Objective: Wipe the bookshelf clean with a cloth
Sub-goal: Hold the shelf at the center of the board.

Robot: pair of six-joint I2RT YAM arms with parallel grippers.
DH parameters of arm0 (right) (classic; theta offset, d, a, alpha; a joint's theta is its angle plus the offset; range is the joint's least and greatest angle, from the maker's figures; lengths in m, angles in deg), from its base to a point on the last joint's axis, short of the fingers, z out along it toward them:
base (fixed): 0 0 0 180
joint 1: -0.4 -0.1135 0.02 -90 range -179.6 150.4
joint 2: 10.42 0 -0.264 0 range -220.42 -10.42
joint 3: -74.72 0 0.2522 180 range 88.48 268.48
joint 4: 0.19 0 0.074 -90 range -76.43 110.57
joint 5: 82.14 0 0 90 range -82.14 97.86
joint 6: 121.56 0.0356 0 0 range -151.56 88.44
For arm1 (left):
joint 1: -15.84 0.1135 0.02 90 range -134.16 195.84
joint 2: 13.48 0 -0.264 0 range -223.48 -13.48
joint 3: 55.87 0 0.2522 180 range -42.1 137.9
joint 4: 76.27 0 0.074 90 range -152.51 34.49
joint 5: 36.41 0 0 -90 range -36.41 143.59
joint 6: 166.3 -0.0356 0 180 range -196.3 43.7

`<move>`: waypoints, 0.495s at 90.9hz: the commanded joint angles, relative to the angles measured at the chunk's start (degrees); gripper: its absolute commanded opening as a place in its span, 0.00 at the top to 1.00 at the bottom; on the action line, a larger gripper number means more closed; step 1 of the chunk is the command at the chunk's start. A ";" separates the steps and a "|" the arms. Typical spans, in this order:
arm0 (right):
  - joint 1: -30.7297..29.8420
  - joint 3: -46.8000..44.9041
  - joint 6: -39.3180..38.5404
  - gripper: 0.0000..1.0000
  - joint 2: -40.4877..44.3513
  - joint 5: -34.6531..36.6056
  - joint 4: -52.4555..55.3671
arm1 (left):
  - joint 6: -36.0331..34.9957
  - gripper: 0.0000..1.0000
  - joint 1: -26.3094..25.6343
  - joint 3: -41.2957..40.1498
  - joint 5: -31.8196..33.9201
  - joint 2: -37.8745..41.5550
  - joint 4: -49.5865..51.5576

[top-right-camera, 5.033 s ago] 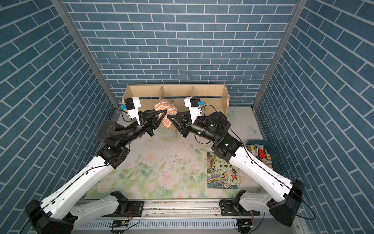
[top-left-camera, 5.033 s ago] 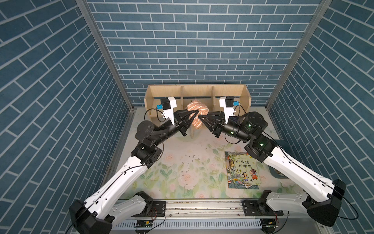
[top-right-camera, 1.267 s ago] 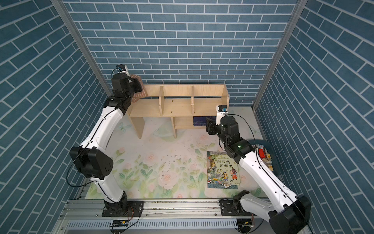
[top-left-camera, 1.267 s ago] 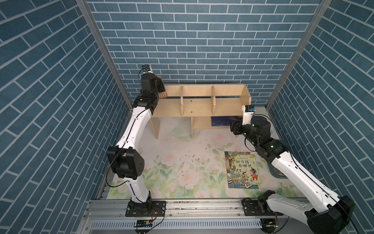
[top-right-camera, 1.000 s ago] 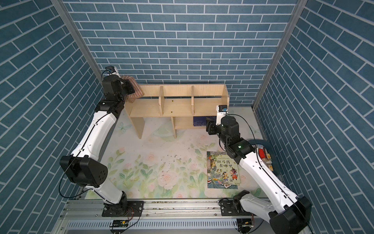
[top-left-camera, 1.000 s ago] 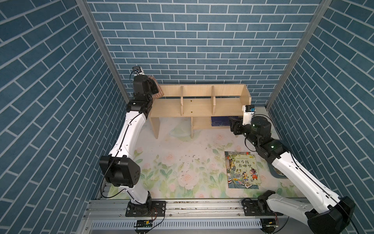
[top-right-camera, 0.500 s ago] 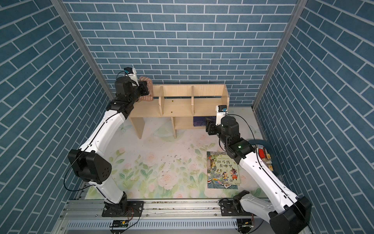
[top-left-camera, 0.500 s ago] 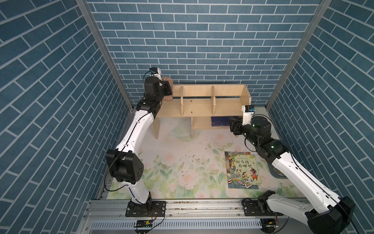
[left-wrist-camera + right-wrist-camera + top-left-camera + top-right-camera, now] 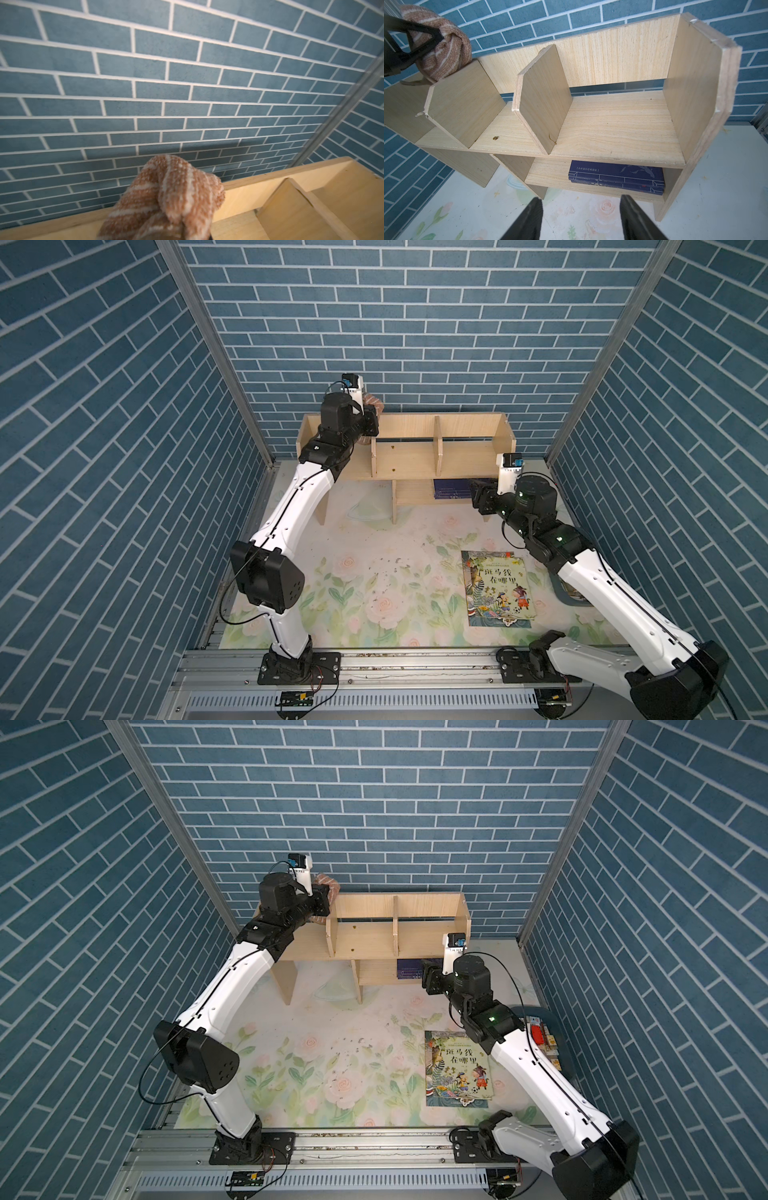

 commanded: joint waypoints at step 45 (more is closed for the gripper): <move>-1.80 6.38 -0.83 0.35 -9.95 -4.95 2.18 | 7.31 1.00 9.89 -17.30 2.75 18.97 -4.88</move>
